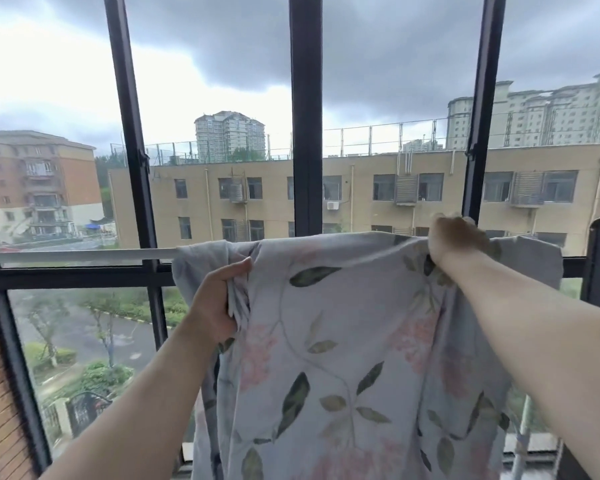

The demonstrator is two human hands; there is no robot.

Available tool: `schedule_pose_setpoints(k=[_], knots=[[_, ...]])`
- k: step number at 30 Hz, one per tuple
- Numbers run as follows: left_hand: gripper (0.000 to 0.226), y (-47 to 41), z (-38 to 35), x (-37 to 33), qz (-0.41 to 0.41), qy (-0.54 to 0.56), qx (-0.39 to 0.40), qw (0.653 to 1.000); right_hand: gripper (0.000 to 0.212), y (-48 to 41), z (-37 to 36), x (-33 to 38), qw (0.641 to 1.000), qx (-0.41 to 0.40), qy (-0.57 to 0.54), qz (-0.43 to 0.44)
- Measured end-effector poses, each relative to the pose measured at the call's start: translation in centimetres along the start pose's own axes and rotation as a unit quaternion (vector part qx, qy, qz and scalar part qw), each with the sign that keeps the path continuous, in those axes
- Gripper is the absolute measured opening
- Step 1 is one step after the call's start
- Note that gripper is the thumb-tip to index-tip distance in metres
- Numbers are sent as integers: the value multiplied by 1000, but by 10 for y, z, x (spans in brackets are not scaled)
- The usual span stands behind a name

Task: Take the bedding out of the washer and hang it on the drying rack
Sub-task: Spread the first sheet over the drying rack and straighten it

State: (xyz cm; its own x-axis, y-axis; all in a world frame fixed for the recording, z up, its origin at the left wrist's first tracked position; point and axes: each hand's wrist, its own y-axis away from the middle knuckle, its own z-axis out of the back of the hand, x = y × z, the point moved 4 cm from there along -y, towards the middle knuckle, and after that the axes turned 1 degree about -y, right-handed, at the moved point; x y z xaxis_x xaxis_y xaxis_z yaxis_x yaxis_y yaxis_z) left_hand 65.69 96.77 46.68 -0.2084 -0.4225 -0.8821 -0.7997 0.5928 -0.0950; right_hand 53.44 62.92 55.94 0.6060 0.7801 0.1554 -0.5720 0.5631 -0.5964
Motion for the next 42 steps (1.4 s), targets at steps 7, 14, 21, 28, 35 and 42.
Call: schedule_pose_setpoints(k=[7,14,21,28,35,42], knots=[[47,-5,5,9,16,-16,-46,999,36,15,11,105,982,-15,-144,119],[28,-6,6,3,-29,-7,-65,997,62,49,-41,150,972,25,-202,114],[38,-4,-1,0,-44,17,-85,995,52,21,-35,105,971,-8,-200,133],[35,5,15,-12,-67,33,-96,993,38,-20,-30,-10,991,15,-127,-28],[33,5,19,-5,-51,61,-104,991,24,13,-9,80,970,-34,-230,77],[45,5,22,-6,-45,48,-111,992,52,59,-34,144,961,-5,-201,189]])
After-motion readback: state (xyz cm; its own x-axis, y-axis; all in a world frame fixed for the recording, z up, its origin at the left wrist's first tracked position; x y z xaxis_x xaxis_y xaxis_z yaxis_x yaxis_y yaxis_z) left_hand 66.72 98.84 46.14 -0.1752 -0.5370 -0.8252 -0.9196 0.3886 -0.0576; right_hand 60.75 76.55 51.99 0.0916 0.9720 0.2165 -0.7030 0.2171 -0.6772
